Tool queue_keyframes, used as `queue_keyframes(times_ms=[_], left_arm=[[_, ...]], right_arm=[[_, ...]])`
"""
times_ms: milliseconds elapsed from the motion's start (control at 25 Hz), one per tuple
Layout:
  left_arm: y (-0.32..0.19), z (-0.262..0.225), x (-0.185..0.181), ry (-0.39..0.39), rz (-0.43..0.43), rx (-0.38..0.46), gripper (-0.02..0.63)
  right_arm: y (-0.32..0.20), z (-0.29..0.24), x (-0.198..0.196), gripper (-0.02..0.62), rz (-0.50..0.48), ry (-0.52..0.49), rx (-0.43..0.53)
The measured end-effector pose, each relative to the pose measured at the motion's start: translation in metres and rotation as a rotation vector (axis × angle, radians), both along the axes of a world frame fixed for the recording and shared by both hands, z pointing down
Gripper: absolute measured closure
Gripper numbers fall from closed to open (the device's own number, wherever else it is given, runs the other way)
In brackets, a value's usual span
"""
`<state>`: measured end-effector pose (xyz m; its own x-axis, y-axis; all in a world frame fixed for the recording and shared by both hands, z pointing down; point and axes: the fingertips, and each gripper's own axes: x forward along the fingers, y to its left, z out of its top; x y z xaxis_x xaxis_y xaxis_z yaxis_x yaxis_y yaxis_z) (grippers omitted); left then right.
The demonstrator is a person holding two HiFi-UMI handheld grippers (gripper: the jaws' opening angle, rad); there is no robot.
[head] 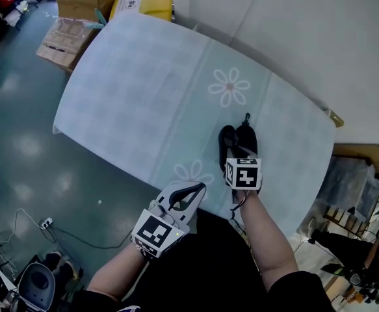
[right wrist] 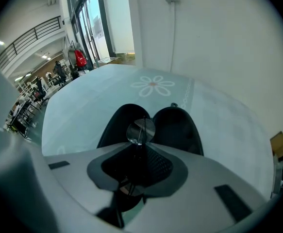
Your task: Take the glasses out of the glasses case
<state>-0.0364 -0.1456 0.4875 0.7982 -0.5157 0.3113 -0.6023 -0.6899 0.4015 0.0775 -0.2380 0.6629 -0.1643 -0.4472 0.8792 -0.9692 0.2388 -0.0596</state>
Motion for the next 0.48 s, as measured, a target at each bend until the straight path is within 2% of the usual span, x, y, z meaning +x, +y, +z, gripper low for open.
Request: queue_keyframes(times_ms=[480], left_arm=[[0.0043,-0.0031,-0.0068,-0.005,-0.014,0.007,0.577]], right_arm=[[-0.0022,0.0005,0.0067,0.538,0.064,-0.010,0.032]])
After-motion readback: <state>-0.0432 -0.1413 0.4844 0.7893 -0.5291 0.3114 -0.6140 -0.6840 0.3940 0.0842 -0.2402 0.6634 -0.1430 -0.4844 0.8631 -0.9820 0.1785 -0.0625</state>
